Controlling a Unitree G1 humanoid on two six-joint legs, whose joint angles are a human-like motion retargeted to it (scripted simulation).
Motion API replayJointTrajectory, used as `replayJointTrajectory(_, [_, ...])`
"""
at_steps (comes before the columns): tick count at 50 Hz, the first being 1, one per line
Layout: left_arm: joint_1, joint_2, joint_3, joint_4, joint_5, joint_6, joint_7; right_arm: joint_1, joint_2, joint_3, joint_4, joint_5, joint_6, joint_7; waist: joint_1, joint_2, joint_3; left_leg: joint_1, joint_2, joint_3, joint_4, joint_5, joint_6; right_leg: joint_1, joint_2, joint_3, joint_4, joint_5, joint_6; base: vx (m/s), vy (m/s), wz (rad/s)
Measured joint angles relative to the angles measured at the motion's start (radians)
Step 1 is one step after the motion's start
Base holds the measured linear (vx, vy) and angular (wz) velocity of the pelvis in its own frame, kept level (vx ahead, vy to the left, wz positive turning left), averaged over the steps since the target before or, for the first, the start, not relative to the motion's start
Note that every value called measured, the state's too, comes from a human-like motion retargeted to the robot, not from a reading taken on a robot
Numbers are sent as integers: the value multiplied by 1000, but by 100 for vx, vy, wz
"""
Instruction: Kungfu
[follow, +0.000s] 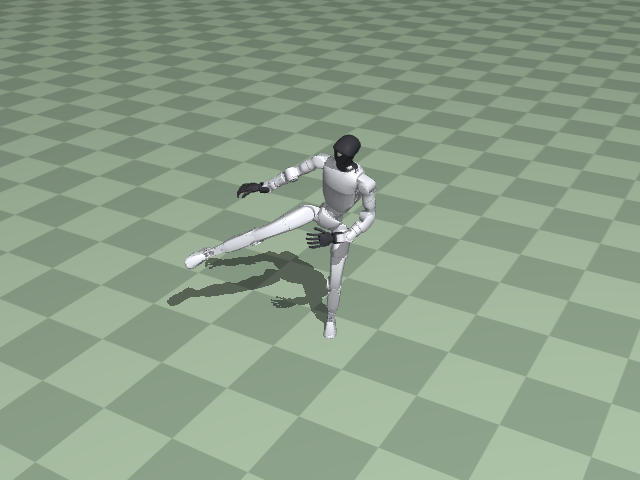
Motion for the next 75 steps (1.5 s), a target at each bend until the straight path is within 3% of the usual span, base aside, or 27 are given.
replayJointTrajectory(2, [53,39,62,78,-38,27,-5,17,31,20,-27,-14,-26,-52,17,13,13,-16,46,1,2,-3,-29,-97,50,-121,277,-101,-186,-8,-5,-76])
replayJointTrajectory(3, [77,52,103,124,-66,36,-46,32,44,37,-39,-31,-44,-68,17,7,14,-21,54,2,11,-7,-44,-121,97,-134,383,-133,-212,2,-17,-33])
replayJointTrajectory(5, [122,97,197,205,-159,78,-201,69,79,61,-60,-98,-74,-76,30,-51,-7,-5,41,46,42,-30,-63,-133,195,-140,512,-142,-143,10,-29,-16])
replayJointTrajectory(7, [193,143,264,235,-202,133,-299,125,112,59,-68,-149,-74,-43,57,-113,-62,18,21,92,41,-39,-86,-105,304,-165,548,-172,2,19,-37,-19])
replayJointTrajectory(10, [299,201,362,246,-227,175,-341,222,161,49,-76,-169,-66,12,125,-226,-174,76,-26,208,27,-63,-122,-81,397,-264,570,-273,139,28,-39,-65])
replayJointTrajectory(13, [372,238,446,258,-223,197,-340,310,218,28,-80,-165,-73,44,203,-373,-264,168,-104,368,0,-69,-156,-41,407,-296,539,-321,196,29,-34,-80])
replayJointTrajectory(15, [408,235,492,265,-209,207,-339,354,251,3,-80,-173,-70,63,231,-430,-295,210,-144,424,-15,-69,-173,-11,439,-245,485,-329,211,27,-42,-25])
replayJointTrajectory(17, [426,210,513,276,-203,210,-315,384,273,-7,-95,-176,-68,95,233,-447,-299,235,-168,439,-18,-75,-180,34,433,-223,411,-313,174,16,-37,18])
replayJointTrajectory(21, [412,114,472,321,-241,200,-217,393,301,20,-151,-165,-80,155,172,-422,-279,282,-188,450,-25,-82,-199,105,391,-195,215,-285,61,4,-29,27])
replayJointTrajectory(25, [352,20,380,376,-279,154,-99,348,337,79,-180,-153,-113,195,114,-377,-233,362,-173,493,-47,-83,-215,150,350,-156,-4,-324,-70,-3,-41,-20])
replayJointTrajectory(30, [196,-34,237,482,-243,94,-16,278,399,185,-196,-122,-158,194,78,-324,-174,454,-93,548,-62,-90,-285,214,321,-326,-196,-450,-177,-4,-52,-50])
replayJointTrajectory(32, [133,-55,177,526,-203,89,-8,247,425,228,-187,-117,-182,177,82,-342,-173,495,-97,580,-49,-109,-322,218,305,-356,-191,-417,-135,6,-72,-57])
replayJointTrajectory(33, [103,-66,148,548,-181,89,-5,228,439,247,-177,-115,-191,165,87,-365,-178,517,-117,594,-43,-118,-340,215,279,-389,-190,-336,-83,8,-114,-61])
replayJointTrajectory(35, [32,-91,89,602,-135,84,2,184,465,266,-157,-93,-183,135,113,-383,-201,532,-135,606,-37,-123,-377,138,260,-263,-136,-231,5,-1,-85,-82])
replayJointTrajectory(36, [-21,-113,84,640,-101,77,12,140,474,262,-150,-72,-167,126,125,-366,-192,522,-124,592,-34,-118,-393,60,281,-171,-53,-263,27,-21,-41,-109])
replayJointTrajectory(38, [-141,-177,94,735,-30,67,57,49,487,259,-156,-22,-148,121,114,-339,-136,532,-144,547,-51,-106,-405,-42,295,-86,43,-298,30,-32,-21,-97])
replayJointTrajectory(40, [-295,-239,72,885,9,60,123,-29,495,260,-180,44,-161,146,80,-305,-94,534,-172,511,-84,-90,-406,-93,259,-137,109,-338,20,-17,-19,-25])
replayJointTrajectory(42, [-436,-229,12,973,-10,100,108,-85,511,292,-217,114,-210,216,8,-256,-80,482,-176,437,-102,-80,-406,-176,248,-105,208,-403,31,-11,-13,55])
replayJointTrajectory(45, [-594,-213,-84,988,-21,151,39,-139,510,353,-293,185,-307,340,-43,-213,-38,453,-200,350,-128,-74,-406,-249,235,-67,249,-415,36,-8,1,28])
replayJointTrajectory(48, [-676,-205,-79,909,135,152,35,-187,490,425,-361,239,-355,446,-49,-201,-2,446,-249,320,-146,-73,-406,-322,211,-35,311,-432,34,-3,1,-2])
replayJointTrajectory(52, [-698,-185,-80,821,359,184,14,-190,485,437,-410,267,-365,432,-50,-155,13,435,-263,316,-166,-90,-406,-375,193,-13,369,-460,27,-1,-1,25])
replayJointTrajectory(56, [-600,-142,-65,636,403,240,-33,-181,497,494,-472,461,-461,623,-33,-114,29,409,-250,319,-159,-107,-406,-378,195,-19,373,-473,21,-1,-2,23])
replayJointTrajectory(59, [-455,-59,-51,386,372,327,-150,-145,489,589,-594,616,-421,793,-5,-92,29,406,-259,319,-162,-102,-406,-362,190,-12,344,-456,30,3,9,11])
replayJointTrajectory(64, [-95,135,31,-161,334,453,-319,-58,490,794,-936,857,-281,999,55,-71,14,418,-274,329,-181,-102,-406,-329,172,-22,291,-425,32,3,13,1])
replayJointTrajectory(68, [220,228,178,-499,139,445,-475,19,509,924,-1184,981,-244,1031,120,-54,-19,451,-268,344,-214,-119,-406,-294,170,-44,252,-402,27,7,12,-4])
replayJointTrajectory(75, [443,251,291,-695,-77,509,-558,70,537,1008,-1304,1011,-313,969,171,-36,-40,489,-270,322,-245,-140,-406,-196,148,-109,165,-348,35,0,20,9])
